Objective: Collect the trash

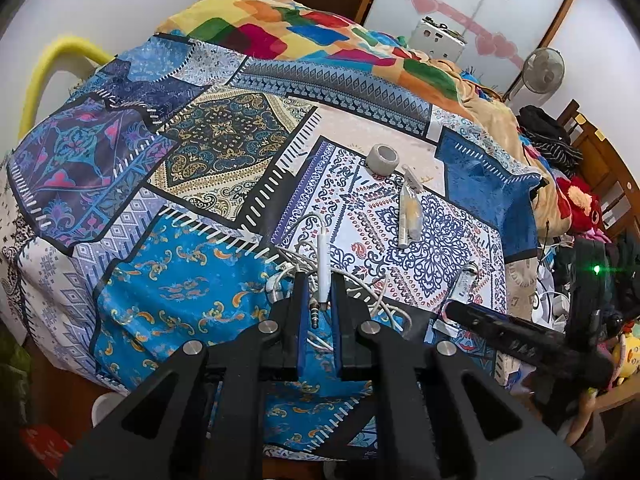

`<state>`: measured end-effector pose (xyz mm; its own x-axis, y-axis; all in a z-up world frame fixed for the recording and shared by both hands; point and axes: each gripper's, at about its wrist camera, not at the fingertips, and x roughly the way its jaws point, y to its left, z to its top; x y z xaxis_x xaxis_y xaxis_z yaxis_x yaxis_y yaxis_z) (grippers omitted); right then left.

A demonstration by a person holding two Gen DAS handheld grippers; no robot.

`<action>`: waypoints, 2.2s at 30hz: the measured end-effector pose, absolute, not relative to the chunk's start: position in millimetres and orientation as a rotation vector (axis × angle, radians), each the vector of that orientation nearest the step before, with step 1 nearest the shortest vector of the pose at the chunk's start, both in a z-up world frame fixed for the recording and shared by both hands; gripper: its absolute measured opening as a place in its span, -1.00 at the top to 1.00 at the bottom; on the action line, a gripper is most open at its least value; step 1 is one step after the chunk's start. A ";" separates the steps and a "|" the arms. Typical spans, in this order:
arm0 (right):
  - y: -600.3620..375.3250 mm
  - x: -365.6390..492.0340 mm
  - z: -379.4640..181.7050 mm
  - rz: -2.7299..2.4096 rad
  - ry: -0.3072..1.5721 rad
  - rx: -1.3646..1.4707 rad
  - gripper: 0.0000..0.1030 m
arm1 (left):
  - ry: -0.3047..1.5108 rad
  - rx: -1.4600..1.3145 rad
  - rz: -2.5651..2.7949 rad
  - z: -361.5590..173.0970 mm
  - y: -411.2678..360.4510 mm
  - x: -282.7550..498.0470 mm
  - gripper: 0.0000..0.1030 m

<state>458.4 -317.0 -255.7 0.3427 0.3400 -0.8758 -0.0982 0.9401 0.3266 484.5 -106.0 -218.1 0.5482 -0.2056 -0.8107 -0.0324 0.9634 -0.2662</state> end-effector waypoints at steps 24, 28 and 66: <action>-325.0 456.8 -235.2 0.292 1.202 -0.051 0.93 | 0.948 -0.284 -0.108 -190.3 -101.9 469.7 0.83; -345.0 451.9 -244.9 0.265 1.241 -0.036 0.93 | 0.942 -0.285 -0.101 -186.9 -99.3 466.1 0.83; -361.7 432.3 -254.8 0.398 1.386 0.069 0.93 | 0.929 -0.289 -0.069 -165.9 -93.2 439.5 0.83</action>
<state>432.3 -361.7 -254.8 0.1283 0.3140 -0.9407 -0.2332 0.9315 0.2791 439.5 -93.2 -165.9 0.5998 -0.1821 -0.7791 -0.0657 0.9593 -0.2748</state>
